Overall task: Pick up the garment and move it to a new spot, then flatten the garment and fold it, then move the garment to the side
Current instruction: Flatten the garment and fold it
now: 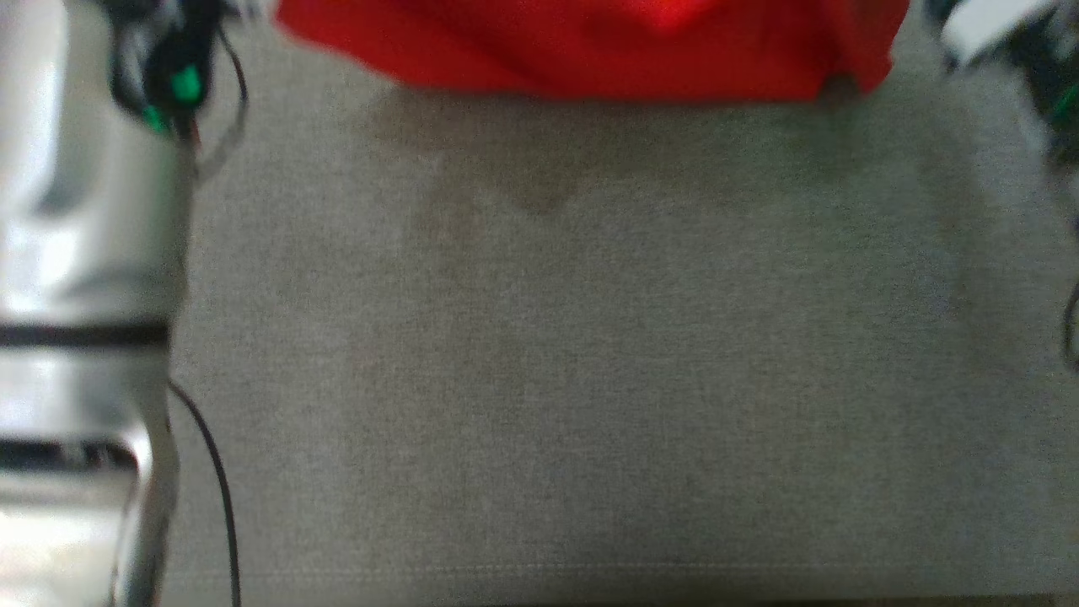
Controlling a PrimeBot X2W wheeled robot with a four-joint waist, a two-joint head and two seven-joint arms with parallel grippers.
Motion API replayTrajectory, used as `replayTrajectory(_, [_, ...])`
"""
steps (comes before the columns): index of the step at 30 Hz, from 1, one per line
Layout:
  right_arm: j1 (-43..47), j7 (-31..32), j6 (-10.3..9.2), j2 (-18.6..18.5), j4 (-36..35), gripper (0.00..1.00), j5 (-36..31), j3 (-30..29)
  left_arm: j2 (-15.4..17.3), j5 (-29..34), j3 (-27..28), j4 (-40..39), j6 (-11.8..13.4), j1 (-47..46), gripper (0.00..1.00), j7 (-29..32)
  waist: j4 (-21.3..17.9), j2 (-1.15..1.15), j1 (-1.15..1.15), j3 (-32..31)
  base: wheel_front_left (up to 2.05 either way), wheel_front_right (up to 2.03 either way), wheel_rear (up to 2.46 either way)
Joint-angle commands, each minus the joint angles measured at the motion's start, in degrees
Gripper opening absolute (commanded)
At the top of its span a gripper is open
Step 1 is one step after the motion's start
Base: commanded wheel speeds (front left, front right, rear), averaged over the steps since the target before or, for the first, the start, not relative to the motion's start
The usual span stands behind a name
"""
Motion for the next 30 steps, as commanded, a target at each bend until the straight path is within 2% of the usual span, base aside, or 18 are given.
replayTrajectory(1, [-5.4,0.4,-0.04,0.2,1.0,0.00,0.8,-0.4,1.2,-0.4,2.4,1.8,-0.6,-7.7,0.00,-1.8,0.7,0.00,-0.02,3.9,0.00,0.00,0.00])
replayTrajectory(5, [-16.1,0.0,-0.04,0.1,5.8,0.00,2.3,-0.9,-1.0,-2.0,4.3,11.1,-0.5,-20.6,0.00,-5.6,2.0,0.00,-0.02,5.5,0.00,0.00,0.00])
replayTrajectory(9, [-24.4,-1.4,-0.04,0.8,9.2,0.00,3.7,-0.9,-1.6,-1.9,4.8,18.8,-0.6,-31.3,0.00,-8.8,2.0,0.00,-0.02,5.3,0.00,0.00,0.00])
replayTrajectory(18, [-36.5,-5.9,-0.04,0.7,14.0,0.00,3.8,0.5,-1.3,-1.6,3.7,27.9,-1.8,-45.1,0.00,-12.1,2.2,0.00,-0.02,4.4,0.00,0.00,0.00])
replayTrajectory(24, [-34.1,-3.8,-0.04,-0.6,13.2,0.00,5.6,6.0,-1.1,-1.8,0.1,31.8,-2.7,-44.1,0.00,-12.0,2.6,0.00,-0.02,3.0,0.00,0.00,0.00])
replayTrajectory(27, [-28.3,-1.6,-0.04,-1.8,11.4,0.00,8.1,9.2,-1.0,-2.9,-4.1,30.9,-2.7,-39.4,0.00,-10.1,2.7,0.00,-0.02,0.7,0.00,0.00,0.00])
replayTrajectory(30, [-21.1,1.0,-0.04,-3.2,9.3,0.00,10.6,13.0,0.6,-5.2,-9.4,28.9,-2.7,-32.2,0.00,-6.8,2.5,0.00,-0.02,-2.5,0.00,0.00,0.00])
